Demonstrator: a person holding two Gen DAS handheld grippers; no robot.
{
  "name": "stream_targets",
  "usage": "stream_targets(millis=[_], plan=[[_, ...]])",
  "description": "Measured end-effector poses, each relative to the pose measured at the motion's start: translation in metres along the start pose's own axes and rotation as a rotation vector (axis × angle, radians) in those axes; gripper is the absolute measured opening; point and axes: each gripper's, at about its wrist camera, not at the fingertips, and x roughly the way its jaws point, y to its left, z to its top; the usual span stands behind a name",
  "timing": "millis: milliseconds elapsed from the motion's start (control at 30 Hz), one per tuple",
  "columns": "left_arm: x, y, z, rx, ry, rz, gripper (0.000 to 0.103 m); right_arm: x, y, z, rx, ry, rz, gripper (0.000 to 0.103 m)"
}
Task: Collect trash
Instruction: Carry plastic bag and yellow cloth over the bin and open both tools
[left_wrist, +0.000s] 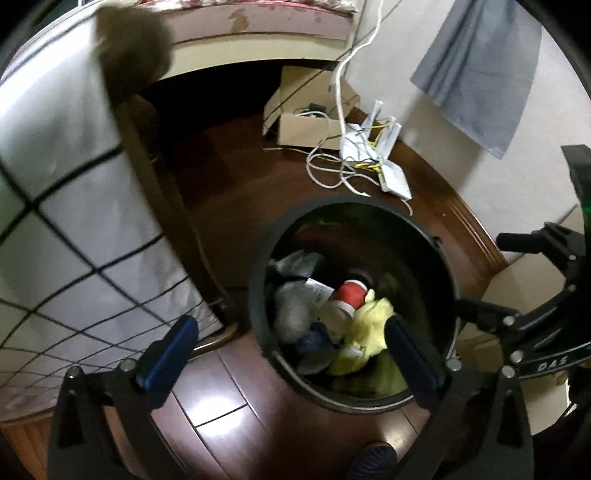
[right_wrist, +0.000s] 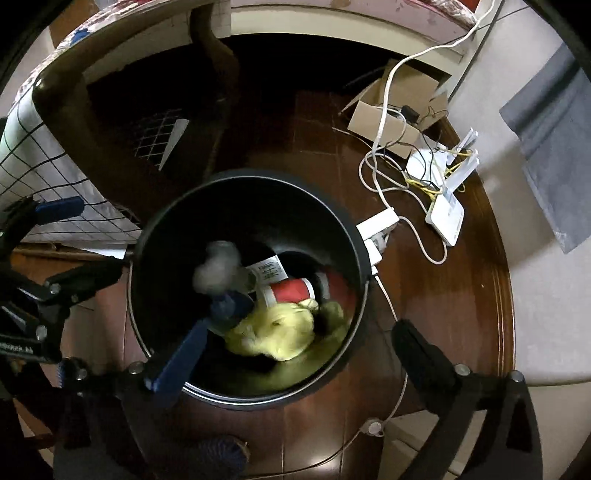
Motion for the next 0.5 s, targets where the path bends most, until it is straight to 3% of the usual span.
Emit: stream_targets(millis=[500], plan=[[-0.020,0.003,-0.003,-0.001,-0.035,0.015,0.101,-0.015,0.006,0.001,0.002,-0.024,0.005,0.102]])
